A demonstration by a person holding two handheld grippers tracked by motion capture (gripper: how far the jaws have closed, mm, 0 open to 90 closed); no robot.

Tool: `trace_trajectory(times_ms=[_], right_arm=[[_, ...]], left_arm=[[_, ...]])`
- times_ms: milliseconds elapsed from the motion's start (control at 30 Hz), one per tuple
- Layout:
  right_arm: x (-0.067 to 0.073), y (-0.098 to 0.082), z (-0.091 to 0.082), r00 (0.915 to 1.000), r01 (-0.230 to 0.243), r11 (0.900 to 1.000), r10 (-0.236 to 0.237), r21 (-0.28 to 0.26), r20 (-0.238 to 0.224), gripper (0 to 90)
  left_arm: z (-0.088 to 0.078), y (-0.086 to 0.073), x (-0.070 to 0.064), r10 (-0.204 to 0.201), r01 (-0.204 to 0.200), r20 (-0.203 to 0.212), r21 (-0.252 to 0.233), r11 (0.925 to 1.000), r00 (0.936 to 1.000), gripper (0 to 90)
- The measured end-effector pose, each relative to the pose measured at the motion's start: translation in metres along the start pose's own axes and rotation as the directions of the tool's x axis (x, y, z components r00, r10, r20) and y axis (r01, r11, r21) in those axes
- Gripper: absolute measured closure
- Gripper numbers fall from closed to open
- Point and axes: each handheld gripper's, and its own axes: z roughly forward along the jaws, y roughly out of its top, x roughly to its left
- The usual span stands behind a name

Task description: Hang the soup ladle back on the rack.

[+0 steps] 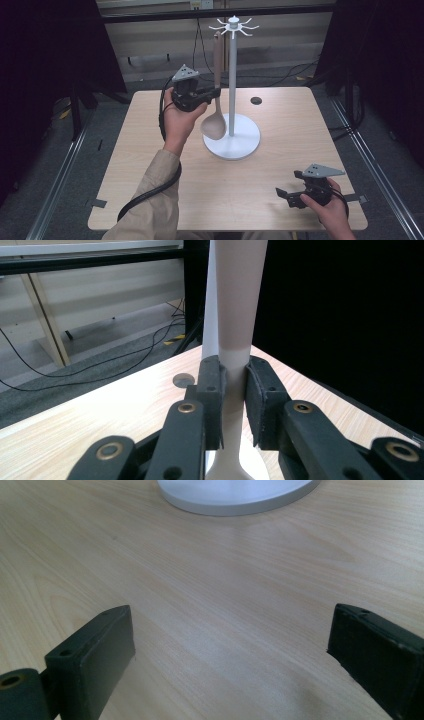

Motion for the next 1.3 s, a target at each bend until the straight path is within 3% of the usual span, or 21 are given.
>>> trace_trajectory(times_ms=[500,867,1300], right_arm=[[-0.0002,-0.0002,0.0004,1.0000,0.002,1.000,-0.002,0.000,0.001,4.2],[0.0001,-0.0004,0.0006,1.0000,0.001,1.000,-0.001,0.003,0.000,4.2],[0.0001,-0.0006,0.0006,1.0000,0.003,1.000,-0.003,0.004,-0.002,4.2]], left_arm=[[0.0003,-0.0002,0.0031,0.009,-0.009,0.001,-0.004,1.0000,1.0000,77.4],[0.0013,-0.0003,0.0048,-0.008,0.009,0.021,-0.016,0.9998,0.9997,76.4],[-0.0032,-0.0003,0.0074,0.002,-0.002,0.006,-0.013,0.9999,1.0000,72.5]])
